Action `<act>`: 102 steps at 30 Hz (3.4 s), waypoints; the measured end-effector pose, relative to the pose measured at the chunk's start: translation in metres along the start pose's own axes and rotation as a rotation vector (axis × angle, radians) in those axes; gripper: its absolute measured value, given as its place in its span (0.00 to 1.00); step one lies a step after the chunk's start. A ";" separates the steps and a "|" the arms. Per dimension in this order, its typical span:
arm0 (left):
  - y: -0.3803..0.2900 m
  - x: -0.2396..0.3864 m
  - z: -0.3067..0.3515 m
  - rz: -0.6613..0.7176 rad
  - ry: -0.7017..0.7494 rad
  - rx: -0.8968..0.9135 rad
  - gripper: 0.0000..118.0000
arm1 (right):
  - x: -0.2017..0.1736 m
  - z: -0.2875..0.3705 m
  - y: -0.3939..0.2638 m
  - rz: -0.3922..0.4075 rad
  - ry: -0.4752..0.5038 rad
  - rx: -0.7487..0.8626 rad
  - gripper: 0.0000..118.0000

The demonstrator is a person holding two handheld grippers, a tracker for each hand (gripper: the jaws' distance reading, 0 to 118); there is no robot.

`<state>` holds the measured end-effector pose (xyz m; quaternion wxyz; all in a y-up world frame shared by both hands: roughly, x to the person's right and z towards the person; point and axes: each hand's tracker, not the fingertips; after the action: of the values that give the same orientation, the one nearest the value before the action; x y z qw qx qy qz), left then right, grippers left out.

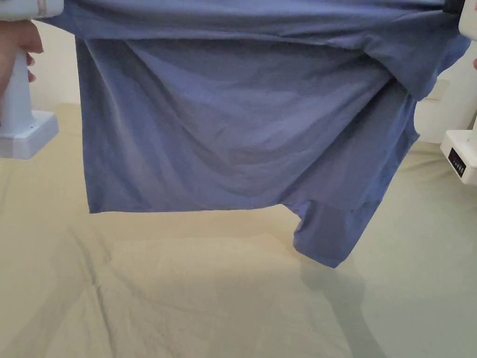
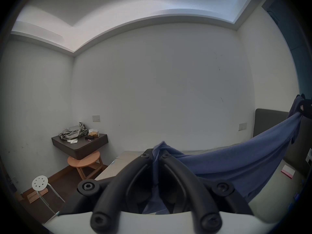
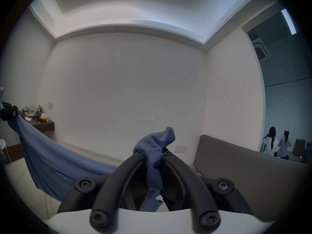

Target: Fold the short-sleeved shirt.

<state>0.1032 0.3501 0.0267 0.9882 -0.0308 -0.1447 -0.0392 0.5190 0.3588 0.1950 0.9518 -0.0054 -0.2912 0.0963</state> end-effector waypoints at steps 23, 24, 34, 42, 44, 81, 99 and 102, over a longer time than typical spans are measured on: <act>-0.391 -0.010 0.170 -0.204 -0.121 -0.763 0.04 | -0.004 0.238 -0.364 -0.063 0.215 -0.908 0.12; -0.404 -0.013 0.184 -0.189 -0.139 -0.831 0.04 | -0.003 0.254 -0.375 -0.088 0.217 -0.954 0.12; -0.433 -0.039 0.269 -0.286 -0.164 -0.962 0.04 | 0.003 0.358 -0.413 -0.219 0.193 -1.175 0.12; -0.444 -0.032 0.287 -0.334 -0.160 -0.988 0.04 | 0.000 0.380 -0.404 -0.206 0.164 -1.174 0.16; -0.437 -0.031 0.283 -0.272 -0.127 -0.946 0.22 | 0.001 0.373 -0.397 -0.190 0.129 -1.143 0.36; -0.229 0.065 0.238 -0.118 -0.069 -0.061 0.00 | -0.097 0.294 -0.166 0.142 0.229 -0.152 0.02; -0.419 0.003 -0.098 -0.124 0.021 -0.743 0.83 | -0.021 0.160 -0.295 0.124 0.104 -0.502 0.02; -0.434 0.003 -0.125 -0.143 0.000 -0.795 0.83 | -0.009 0.149 -0.307 0.131 0.084 -0.537 0.02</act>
<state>0.1036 -0.0913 -0.0702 0.8940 -0.4005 -0.1200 -0.1611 0.4839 0.0487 0.3343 0.9192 -0.2804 -0.2656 0.0768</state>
